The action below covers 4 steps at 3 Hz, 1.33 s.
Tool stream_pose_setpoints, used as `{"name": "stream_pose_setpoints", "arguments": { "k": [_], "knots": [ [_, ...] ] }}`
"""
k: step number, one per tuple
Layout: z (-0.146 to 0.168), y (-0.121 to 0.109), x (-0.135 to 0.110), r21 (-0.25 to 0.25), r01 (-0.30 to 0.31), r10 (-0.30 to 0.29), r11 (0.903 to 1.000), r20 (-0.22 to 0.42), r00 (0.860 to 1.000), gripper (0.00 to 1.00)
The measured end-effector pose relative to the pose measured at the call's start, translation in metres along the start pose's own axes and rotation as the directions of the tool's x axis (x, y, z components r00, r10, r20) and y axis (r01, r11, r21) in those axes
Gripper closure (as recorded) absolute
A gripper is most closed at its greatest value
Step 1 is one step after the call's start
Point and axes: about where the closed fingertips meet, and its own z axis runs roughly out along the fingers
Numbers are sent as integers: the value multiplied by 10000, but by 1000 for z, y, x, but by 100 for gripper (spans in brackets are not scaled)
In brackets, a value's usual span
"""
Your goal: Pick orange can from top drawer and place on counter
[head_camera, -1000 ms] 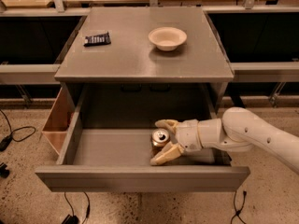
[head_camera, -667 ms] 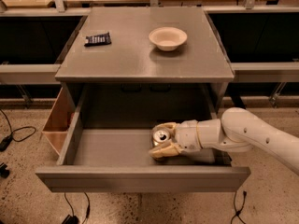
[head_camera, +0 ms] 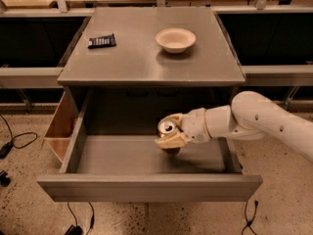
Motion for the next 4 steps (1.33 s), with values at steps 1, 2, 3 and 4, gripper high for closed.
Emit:
{"name": "stream_pose_setpoints", "arguments": {
  "k": [1, 2, 3, 4],
  "knots": [
    [-19, -25, -63, 187, 197, -188, 9996, -442, 9988, 100],
    [-18, -56, -140, 307, 559, -542, 9980, -547, 9970, 100],
    [9, -83, -205, 199, 845, -842, 9962, -142, 9963, 100],
    [42, -115, -241, 269, 711, -725, 9971, 561, 9958, 100]
  ]
}}
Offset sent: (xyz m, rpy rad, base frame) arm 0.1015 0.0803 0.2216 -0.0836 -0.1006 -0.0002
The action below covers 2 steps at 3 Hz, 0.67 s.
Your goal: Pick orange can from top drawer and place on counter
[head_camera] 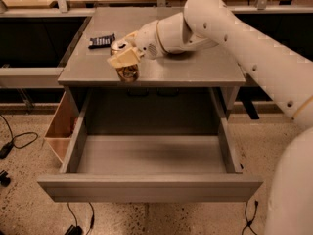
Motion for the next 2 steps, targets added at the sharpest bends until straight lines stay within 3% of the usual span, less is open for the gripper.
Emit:
{"name": "stream_pose_setpoints", "arguments": {
  "k": [2],
  "knots": [
    [36, -50, 6, 750, -796, 725, 9940, 940, 9929, 100]
  ]
}}
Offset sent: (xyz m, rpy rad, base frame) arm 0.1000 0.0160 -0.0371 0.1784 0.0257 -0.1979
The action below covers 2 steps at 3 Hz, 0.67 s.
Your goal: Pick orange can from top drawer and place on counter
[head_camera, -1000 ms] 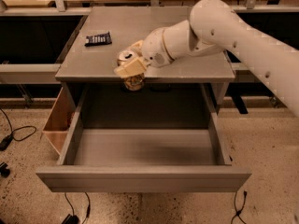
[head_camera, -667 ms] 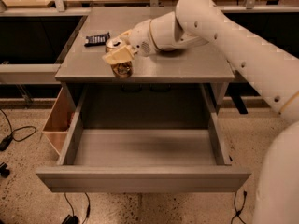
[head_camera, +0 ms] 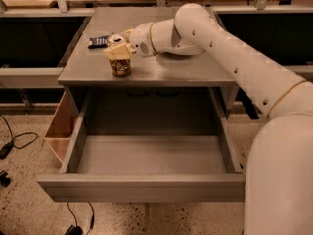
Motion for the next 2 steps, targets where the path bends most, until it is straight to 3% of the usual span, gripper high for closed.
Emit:
{"name": "stream_pose_setpoints", "arguments": {
  "k": [2],
  "knots": [
    [0, 0, 0, 0, -1, 1, 10000, 0, 10000, 59]
  ]
}}
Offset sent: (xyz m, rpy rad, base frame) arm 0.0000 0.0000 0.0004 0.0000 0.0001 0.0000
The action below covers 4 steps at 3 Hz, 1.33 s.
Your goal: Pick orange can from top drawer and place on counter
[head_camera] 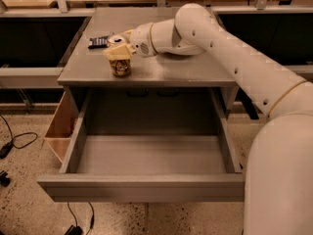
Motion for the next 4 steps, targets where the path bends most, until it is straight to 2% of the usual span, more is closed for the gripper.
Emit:
{"name": "stream_pose_setpoints", "arguments": {
  "k": [2, 3, 4],
  "knots": [
    [0, 0, 0, -1, 0, 0, 10000, 0, 10000, 12],
    [-9, -4, -15, -76, 45, -44, 10000, 131, 9999, 0],
    [-50, -6, -42, -201, 273, -269, 9994, 196, 9994, 0]
  ]
}}
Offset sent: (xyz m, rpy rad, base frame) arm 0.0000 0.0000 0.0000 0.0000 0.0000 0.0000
